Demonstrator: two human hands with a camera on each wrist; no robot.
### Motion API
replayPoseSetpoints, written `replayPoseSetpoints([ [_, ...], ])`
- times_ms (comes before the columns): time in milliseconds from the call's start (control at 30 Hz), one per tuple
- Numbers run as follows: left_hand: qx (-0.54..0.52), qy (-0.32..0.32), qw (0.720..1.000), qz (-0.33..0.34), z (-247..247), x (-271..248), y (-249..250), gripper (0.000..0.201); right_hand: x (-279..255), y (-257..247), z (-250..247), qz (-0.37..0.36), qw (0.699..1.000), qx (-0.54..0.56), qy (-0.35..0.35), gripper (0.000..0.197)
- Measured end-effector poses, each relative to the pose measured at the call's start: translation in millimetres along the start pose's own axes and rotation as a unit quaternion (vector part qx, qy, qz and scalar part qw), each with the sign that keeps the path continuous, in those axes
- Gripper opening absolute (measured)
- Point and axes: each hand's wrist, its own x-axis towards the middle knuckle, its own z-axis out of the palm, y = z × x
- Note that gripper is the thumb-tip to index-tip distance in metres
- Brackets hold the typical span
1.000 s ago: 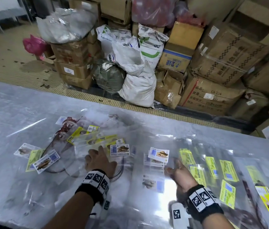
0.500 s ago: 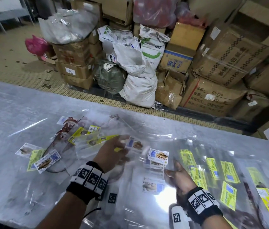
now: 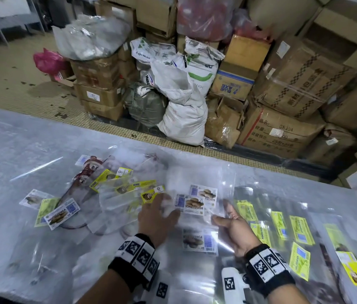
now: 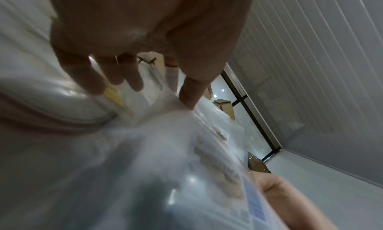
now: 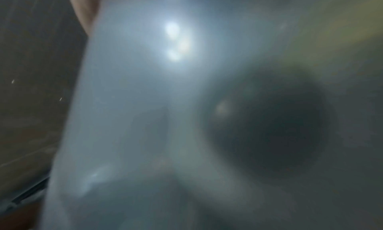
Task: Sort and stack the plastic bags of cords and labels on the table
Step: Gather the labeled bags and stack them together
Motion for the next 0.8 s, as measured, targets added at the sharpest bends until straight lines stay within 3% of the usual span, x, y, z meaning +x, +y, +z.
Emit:
replayPoseSetpoints([
  [67, -0.063, -0.025, 0.998, -0.013, -1, -2, 1, 0.058, -2, 0, 7, -0.003, 0.999, -0.051, -0.007, 0.072],
  [133, -0.137, -0.022, 0.989, -0.047, -1, -1, -3, 0.072, -3, 1, 20, 0.004, 0.998, -0.070, -0.004, 0.063],
  [233, -0.119, 0.043, 0.989, -0.080, -8, 1, -13, 0.049, -3, 2, 37, 0.018, 0.997, -0.081, -0.012, 0.040],
  [267, -0.108, 0.064, 0.990, -0.067, -13, 0, -14, 0.044, -4, 2, 43, 0.032, 0.997, -0.073, -0.019, 0.047],
  [300, -0.097, 0.080, 0.990, -0.057, -18, -2, -14, 0.043, -1, 3, 44, 0.039, 0.997, -0.069, -0.025, 0.068],
  [367, -0.095, 0.112, 0.989, -0.033, -28, -7, -18, 0.041, 4, 7, 52, 0.041, 0.992, -0.082, -0.081, 0.092],
  [433, -0.140, 0.104, 0.984, -0.023, -38, -13, -20, 0.032, 9, 10, 64, 0.010, 0.981, -0.150, -0.120, 0.086],
  [500, -0.245, 0.069, 0.965, -0.067, -52, -18, -19, 0.022, 13, 11, 79, -0.024, 0.970, -0.215, -0.111, 0.068],
  [567, -0.380, 0.033, 0.913, -0.146, -72, -19, -19, 0.033, 18, 10, 92, -0.029, 0.963, -0.242, -0.119, 0.068],
  [600, -0.400, 0.041, 0.900, -0.168, -84, -19, -25, 0.039, 18, 9, 99, -0.034, 0.965, -0.227, -0.129, 0.070],
  [667, -0.286, 0.102, 0.937, -0.173, -111, -15, -49, 0.033, 18, 7, 112, -0.026, 0.972, -0.162, -0.167, 0.075],
  [733, -0.042, 0.177, 0.968, -0.174, -142, -10, -77, 0.029, 21, 8, 123, 0.017, 0.983, -0.065, -0.173, 0.083],
  [800, 0.129, 0.211, 0.936, -0.249, -164, -10, -101, 0.048, 29, 18, 127, 0.049, 0.989, -0.053, -0.132, 0.088],
])
